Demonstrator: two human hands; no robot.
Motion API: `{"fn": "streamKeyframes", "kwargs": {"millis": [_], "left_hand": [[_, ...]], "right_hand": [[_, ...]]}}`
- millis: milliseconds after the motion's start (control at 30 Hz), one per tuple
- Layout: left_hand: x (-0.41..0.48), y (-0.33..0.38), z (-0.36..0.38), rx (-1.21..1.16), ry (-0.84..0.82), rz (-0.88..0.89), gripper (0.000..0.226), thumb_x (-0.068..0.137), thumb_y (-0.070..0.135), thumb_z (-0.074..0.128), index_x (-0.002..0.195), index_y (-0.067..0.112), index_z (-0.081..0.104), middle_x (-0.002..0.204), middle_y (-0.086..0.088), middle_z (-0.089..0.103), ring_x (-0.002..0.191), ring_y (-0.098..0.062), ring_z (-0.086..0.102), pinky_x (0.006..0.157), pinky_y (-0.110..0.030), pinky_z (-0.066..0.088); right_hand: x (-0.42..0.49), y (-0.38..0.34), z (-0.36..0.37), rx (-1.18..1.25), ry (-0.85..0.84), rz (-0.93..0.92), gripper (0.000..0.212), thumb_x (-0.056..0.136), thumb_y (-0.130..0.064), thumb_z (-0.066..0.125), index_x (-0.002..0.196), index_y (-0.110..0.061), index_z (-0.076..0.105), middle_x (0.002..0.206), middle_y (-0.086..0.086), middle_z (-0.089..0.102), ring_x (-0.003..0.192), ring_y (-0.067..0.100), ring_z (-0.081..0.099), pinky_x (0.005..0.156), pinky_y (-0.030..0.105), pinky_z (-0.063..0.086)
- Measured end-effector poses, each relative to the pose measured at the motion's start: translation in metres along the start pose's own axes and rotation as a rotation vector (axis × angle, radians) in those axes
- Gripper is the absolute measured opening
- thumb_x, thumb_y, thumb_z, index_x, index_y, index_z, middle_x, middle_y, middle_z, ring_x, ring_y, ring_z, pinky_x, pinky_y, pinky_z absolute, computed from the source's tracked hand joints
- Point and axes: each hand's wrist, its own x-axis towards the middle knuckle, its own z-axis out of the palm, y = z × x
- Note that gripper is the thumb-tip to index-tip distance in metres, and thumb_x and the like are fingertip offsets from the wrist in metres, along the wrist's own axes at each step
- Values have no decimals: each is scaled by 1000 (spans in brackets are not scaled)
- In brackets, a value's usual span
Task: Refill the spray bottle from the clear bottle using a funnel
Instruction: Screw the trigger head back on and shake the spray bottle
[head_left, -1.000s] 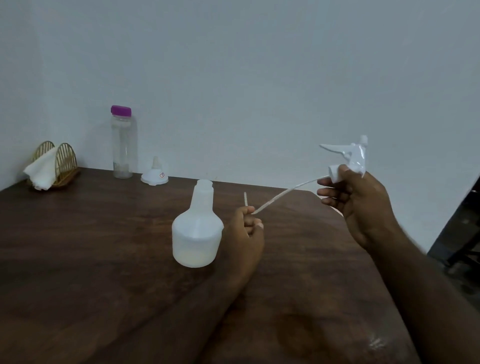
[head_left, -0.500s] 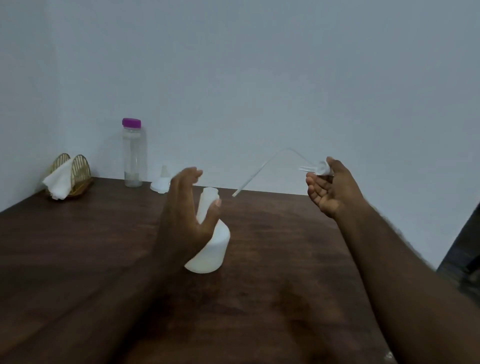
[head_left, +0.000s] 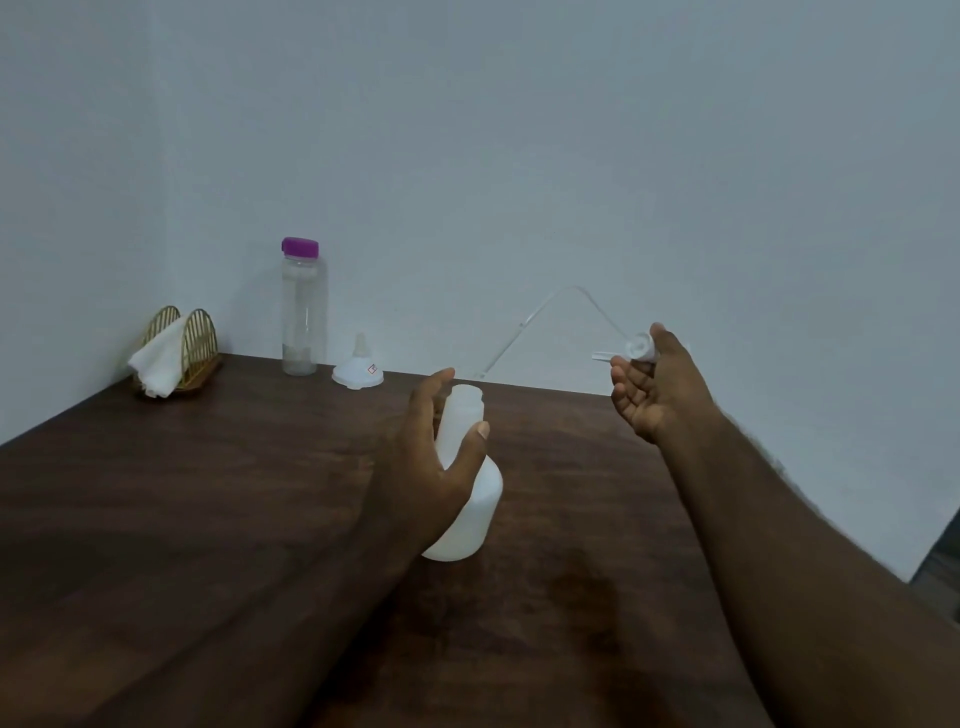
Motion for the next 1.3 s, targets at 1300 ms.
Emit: {"fn": "streamKeyframes", "kwargs": {"millis": [1300], "left_hand": [[4,11,-6,29,8,-68,49,89,35,62,132,14,53,129,0,60,102,1,49,80,2,32]], "right_hand": [[-98,-20,79,-860,-748,-757,22,98,-21,59,115,-8,61,103,11,70,89,22,71,74,37,58]]}}
